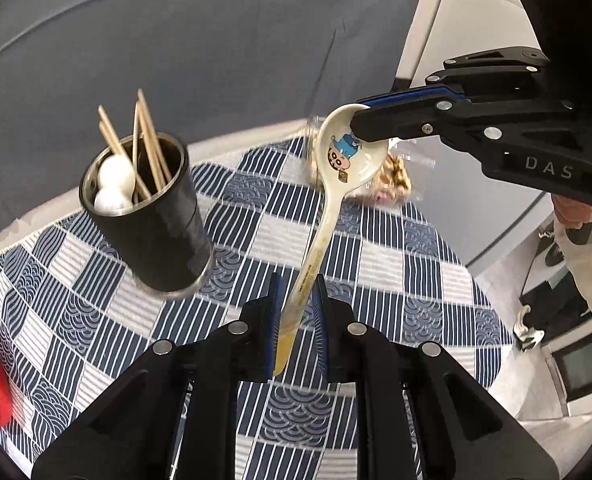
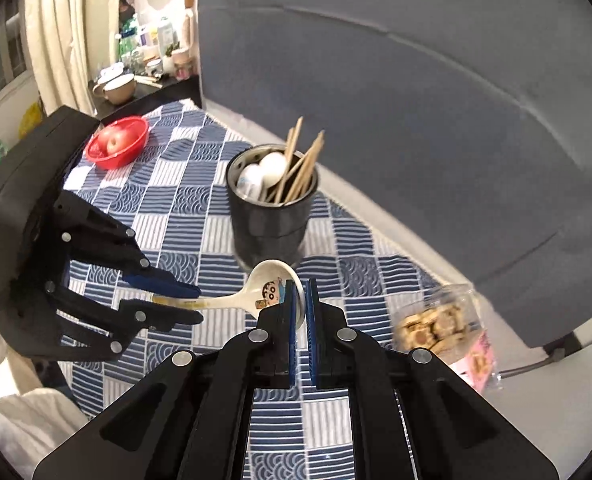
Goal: Organize utensils
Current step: 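Lift the cartoon-print spoon by its handle with the left tool over the black cup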
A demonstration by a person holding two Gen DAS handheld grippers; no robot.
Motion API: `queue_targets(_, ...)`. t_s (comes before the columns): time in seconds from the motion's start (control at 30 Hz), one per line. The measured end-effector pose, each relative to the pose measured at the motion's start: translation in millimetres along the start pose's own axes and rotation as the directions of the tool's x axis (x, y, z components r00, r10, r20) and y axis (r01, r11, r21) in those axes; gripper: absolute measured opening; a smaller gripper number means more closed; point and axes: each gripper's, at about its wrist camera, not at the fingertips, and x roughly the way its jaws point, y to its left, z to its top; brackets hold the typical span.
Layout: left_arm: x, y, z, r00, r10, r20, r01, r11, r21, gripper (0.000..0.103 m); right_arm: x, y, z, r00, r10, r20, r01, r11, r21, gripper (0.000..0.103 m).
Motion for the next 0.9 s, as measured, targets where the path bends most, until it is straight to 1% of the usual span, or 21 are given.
queue_targets(0.1,-5,-5,14,1.0,0.01,0.022,-0.01,1.0,0.006,0.016,-10,-10,6,1.0,-0.012,0.024,0.012,1.0,0.005,0.005)
queue_targets(0.2,-9,0,29,1.0,-0.001,0.029,0.002,1.0,-0.014,0.016,-18,-21,17,0.999,-0.018,0.045,0.018,1.0,0.01,0.005)
queue_targets(0.27,-13,3,39,0.999,0.002,0.04,-0.002,1.0,-0.009,0.017,-21,-25,25,0.998,-0.03,0.057,0.03,1.0,0.008,0.005)
queue_targets(0.4,-18,19,65,0.999,-0.006,0.054,0.006,1.0,0.006,0.017,-26,-32,52,0.995,-0.053,0.084,0.052,0.999,0.004,0.005)
queue_targets(0.47,-19,27,76,0.998,0.003,0.056,-0.004,1.0,0.02,0.017,-25,-35,66,0.994,-0.056,0.093,0.056,0.998,0.003,0.006)
queue_targets(0.57,-18,42,90,0.999,-0.007,0.053,0.006,1.0,0.026,0.017,-23,-36,88,0.992,-0.067,0.109,0.068,0.998,-0.008,0.005)
queue_targets(0.63,-16,51,96,0.999,0.003,0.049,-0.005,1.0,0.031,0.017,-21,-36,100,0.991,-0.059,0.117,0.06,0.998,-0.005,0.005)
queue_targets(0.7,-13,63,101,0.999,-0.014,0.046,0.013,1.0,0.023,0.016,-16,-35,112,0.99,-0.068,0.12,0.07,0.997,-0.013,0.005)
queue_targets(0.9,-3,90,102,0.999,-0.013,0.037,0.013,1.0,0.005,0.016,7,-30,131,0.993,-0.045,0.105,0.049,0.998,-0.027,0.006)
